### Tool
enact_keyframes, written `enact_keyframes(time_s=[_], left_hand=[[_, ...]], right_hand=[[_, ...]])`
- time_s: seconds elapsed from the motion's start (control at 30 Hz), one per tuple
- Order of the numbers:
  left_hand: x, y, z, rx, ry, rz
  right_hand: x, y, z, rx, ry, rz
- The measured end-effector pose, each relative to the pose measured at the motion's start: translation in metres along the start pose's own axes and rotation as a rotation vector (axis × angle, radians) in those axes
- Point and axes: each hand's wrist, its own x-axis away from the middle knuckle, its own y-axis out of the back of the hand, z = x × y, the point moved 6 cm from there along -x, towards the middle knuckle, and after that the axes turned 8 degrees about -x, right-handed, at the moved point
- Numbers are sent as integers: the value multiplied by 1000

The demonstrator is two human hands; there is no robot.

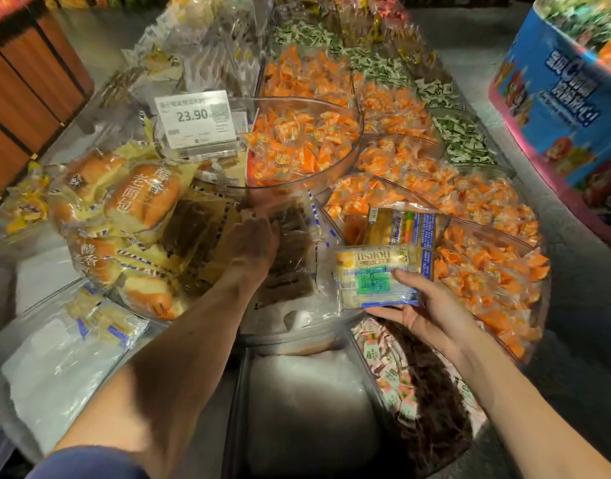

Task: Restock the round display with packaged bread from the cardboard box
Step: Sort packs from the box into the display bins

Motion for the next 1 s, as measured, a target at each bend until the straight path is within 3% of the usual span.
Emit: enact_keyframes(time_s=[0.07, 0.17, 0.3, 0.33, 0.47, 0.5, 0.57, 0.7, 0.87, 1.0], left_hand=[[1, 11, -3, 21, -35, -38], [22, 38, -20, 338, -194, -133], [86, 56, -40, 668, -296, 20], [100, 58, -37, 710, -295, -10], [134, 66, -23, 551, -375, -357], [144, 66, -24, 544, -424, -390], [157, 75, -26, 698, -436, -274], [160, 59, -13, 1172, -97, 184], [175, 41, 25, 1246, 151, 283], [187, 36, 63, 1622, 438, 428]], right_hand=[[0, -2, -2, 1, -9, 12], [3, -7, -4, 1, -7, 25], [3, -16, -10, -20, -4, 35], [3, -18, -12, -22, 7, 38], [1, -33, -22, 23, 96, 62], [2, -38, -26, 59, 122, 72], [4, -47, -35, 122, 179, 60], [13, -65, -59, 239, 245, 105], [22, -84, -81, 375, 255, 111], [24, -86, -86, 266, 195, 126]])
